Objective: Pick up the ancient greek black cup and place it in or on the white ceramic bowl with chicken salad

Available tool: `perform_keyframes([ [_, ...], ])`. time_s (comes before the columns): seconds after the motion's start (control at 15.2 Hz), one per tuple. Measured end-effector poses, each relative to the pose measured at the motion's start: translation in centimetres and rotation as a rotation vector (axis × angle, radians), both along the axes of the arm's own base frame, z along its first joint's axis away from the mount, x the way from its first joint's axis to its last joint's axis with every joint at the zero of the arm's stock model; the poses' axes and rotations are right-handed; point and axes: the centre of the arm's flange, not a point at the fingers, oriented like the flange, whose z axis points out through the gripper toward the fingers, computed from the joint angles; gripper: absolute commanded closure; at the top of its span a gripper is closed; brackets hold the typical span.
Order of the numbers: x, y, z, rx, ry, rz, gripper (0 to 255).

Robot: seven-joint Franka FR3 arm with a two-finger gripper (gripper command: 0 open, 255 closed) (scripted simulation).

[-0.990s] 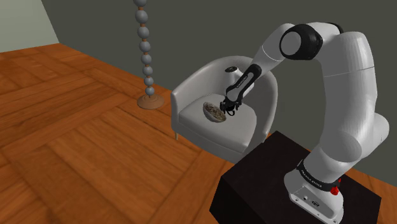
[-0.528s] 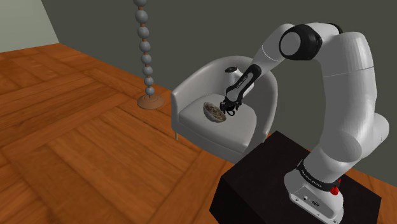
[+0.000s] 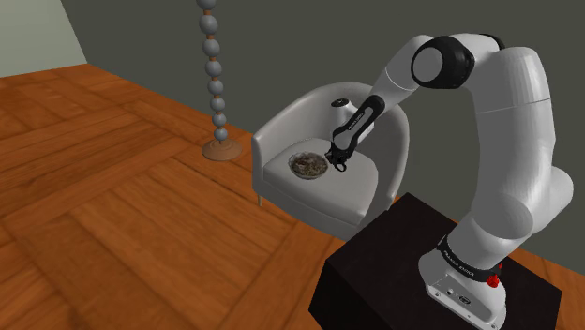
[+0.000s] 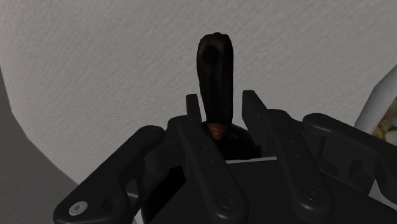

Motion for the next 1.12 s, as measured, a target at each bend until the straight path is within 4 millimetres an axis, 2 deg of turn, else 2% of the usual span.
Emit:
perform_keyframes([
  [0.33,0.0,0.0,1.0,0.001,0.002,0.001,255],
  [1.12,0.0,-0.1,7.3,0.001,0.003,0.001,255],
])
